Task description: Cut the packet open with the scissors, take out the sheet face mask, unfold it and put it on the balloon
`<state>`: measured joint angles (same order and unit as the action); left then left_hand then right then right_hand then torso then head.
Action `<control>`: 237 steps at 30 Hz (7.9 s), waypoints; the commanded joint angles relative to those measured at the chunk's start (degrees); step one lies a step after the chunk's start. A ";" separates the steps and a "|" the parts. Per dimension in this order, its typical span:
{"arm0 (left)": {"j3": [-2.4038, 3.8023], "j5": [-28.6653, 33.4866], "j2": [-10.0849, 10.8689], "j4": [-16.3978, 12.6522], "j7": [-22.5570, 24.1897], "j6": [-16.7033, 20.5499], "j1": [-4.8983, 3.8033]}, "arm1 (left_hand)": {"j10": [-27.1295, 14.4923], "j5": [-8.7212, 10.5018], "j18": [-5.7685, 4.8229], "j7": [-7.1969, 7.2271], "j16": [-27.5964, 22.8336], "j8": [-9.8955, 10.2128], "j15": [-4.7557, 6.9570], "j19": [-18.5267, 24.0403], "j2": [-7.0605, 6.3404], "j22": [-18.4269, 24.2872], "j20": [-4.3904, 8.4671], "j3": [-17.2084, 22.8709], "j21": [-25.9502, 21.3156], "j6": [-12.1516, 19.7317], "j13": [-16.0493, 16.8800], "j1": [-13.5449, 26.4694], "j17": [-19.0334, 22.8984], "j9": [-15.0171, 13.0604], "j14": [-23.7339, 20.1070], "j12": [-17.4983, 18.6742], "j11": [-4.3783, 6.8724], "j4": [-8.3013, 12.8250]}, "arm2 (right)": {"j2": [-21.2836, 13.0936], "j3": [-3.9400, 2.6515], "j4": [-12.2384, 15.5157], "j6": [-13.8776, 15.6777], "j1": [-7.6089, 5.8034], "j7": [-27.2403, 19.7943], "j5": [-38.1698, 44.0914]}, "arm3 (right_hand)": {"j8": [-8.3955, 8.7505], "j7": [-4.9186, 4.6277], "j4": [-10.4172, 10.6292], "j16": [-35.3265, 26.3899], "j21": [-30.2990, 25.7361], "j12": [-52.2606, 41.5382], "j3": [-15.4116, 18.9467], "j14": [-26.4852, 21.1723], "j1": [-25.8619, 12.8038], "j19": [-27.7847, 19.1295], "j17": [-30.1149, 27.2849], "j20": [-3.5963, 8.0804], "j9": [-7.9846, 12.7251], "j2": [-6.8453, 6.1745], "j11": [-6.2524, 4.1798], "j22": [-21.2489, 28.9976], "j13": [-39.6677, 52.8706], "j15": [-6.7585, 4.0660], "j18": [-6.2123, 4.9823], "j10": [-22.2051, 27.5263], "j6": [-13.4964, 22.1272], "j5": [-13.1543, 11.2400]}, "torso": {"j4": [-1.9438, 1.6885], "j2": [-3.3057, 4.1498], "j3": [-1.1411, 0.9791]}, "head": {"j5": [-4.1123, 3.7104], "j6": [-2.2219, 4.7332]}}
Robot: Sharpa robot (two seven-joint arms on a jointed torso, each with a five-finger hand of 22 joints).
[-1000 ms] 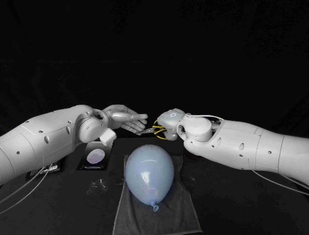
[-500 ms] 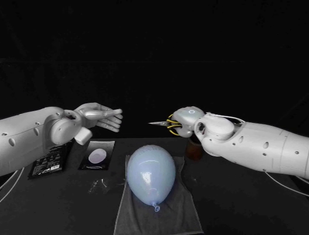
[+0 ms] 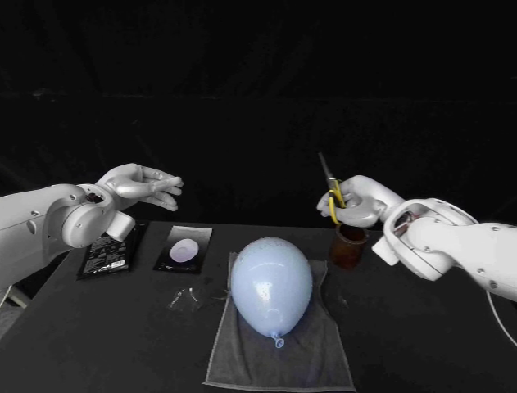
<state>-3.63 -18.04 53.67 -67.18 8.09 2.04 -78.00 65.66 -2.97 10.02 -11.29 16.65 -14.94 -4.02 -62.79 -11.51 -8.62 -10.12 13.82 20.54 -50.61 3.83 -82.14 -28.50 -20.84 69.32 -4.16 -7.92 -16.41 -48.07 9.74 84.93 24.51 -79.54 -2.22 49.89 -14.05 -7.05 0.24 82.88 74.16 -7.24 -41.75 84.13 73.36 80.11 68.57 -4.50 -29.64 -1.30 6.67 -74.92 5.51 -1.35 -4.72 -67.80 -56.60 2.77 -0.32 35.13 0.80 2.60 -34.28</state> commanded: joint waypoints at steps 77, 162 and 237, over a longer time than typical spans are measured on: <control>-2.59 -58.03 -15.12 4.49 -35.75 19.83 11.50 | -49.72 -0.17 -6.91 -6.21 -15.86 11.22 -12.49 53.17 -6.63 7.16 -7.04 -26.97 -19.12 44.89 -1.25 7.90 24.21 14.78 -65.79 1.59 -8.90 -0.95 | -3.46 0.00 4.57 -4.69 4.11 -7.47 -31.51 | -0.22 -0.03 0.15 -0.49 -0.71 0.45 -0.11 1.77 0.30 -0.91 -1.10 0.11 -0.11 -0.13 -4.27 -0.85 0.30 -0.39 0.26 -14.39 -0.05 0.02 | -0.32 0.04 -0.32 | 11.61 -4.60; 0.29 -47.75 -12.15 -0.56 -17.57 26.47 10.70 | -5.31 0.20 0.36 1.54 -2.44 -11.22 -2.67 11.90 4.99 -0.10 -3.72 19.16 -1.03 -2.13 -0.27 -8.82 10.84 0.14 -13.56 -7.16 -0.16 1.73 | -2.06 -0.01 2.74 -5.45 4.55 -7.11 -28.96 | -0.25 -0.01 0.00 -0.72 -1.06 0.73 0.09 1.67 0.40 -1.13 -1.58 0.15 -0.23 -0.07 -4.30 -0.66 0.54 -0.44 0.19 -14.55 -0.01 0.03 | -0.35 -0.06 -0.23 | 7.01 -2.36; 2.71 2.94 -18.80 4.94 -19.92 -33.10 -8.13 | 2.07 0.17 0.27 1.15 -4.40 -11.19 -1.60 12.38 6.85 -4.79 -1.73 22.54 7.15 -2.16 -0.08 -3.58 11.67 -0.64 -7.99 -1.29 0.61 8.12 | 5.10 -0.90 -5.55 -3.52 -0.32 -17.75 -37.30 | 5.46 -3.86 -3.30 -0.98 -8.08 3.82 6.62 0.98 -0.57 -4.54 -3.30 -3.31 2.29 -6.15 0.48 3.90 -2.04 3.53 -1.18 4.77 6.21 0.01 | -0.48 0.00 -0.18 | -3.81 3.75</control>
<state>-1.00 -14.27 34.88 -62.07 -11.61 -29.16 -85.98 67.31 -2.64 9.68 -10.17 12.57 -25.93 -5.72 -50.37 -5.07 -13.36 -12.27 36.29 27.29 -52.39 3.69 -86.00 -16.88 -20.66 60.86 -5.80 -7.46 -8.67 -42.91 8.93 79.23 21.15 -79.78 -19.36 12.97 -8.72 -10.91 -3.07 81.77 66.44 -3.27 -35.48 84.11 72.60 75.61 65.29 -7.41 -27.39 -6.91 7.11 -71.06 3.40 1.75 -4.79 -63.43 -50.68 2.78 -0.79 35.17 0.59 -1.25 -30.56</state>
